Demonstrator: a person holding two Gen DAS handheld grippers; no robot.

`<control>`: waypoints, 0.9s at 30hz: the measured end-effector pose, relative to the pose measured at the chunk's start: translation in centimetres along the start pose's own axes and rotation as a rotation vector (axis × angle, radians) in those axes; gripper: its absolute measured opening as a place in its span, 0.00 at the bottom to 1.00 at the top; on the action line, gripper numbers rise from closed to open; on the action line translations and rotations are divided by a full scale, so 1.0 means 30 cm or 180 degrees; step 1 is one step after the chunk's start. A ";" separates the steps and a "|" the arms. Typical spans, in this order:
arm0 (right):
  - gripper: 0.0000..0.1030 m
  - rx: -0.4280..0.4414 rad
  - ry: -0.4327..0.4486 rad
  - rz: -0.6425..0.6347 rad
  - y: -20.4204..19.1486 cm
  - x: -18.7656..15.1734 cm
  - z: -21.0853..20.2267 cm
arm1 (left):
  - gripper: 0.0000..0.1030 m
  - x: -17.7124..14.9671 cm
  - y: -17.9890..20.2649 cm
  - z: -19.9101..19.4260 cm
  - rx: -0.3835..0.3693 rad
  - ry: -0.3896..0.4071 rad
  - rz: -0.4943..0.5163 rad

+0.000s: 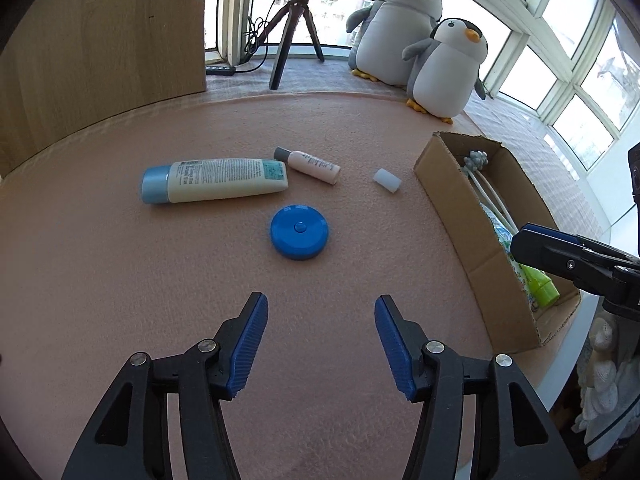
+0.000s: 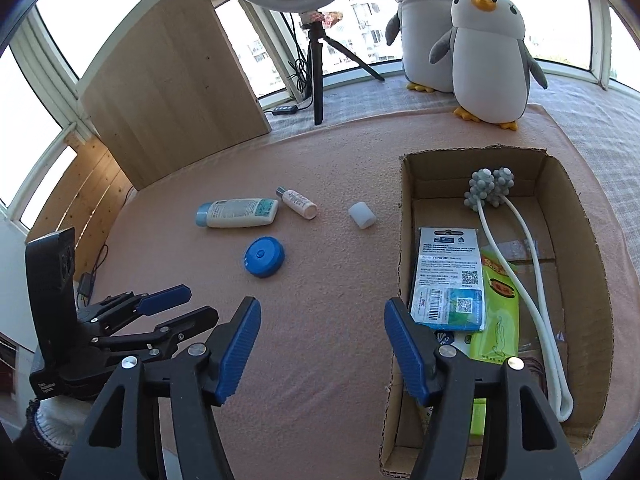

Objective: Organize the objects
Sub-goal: 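Open both tools over the box and move the right tool to the blue tape measure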

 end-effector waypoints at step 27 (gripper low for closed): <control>0.59 0.0345 -0.0582 0.0234 -0.022 0.143 0.389 | 0.70 0.049 -0.145 0.207 -0.0213 -0.0219 -0.0391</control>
Point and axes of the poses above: each gripper's, at about its wrist camera, not at the fingertips, and z roughly the way its jaws point, y to its right, x to its top, the point moved 1 cm from there along z, roughly the way its jaws point, and after that the axes turned 9 degrees about x, right-handed, at the moved point
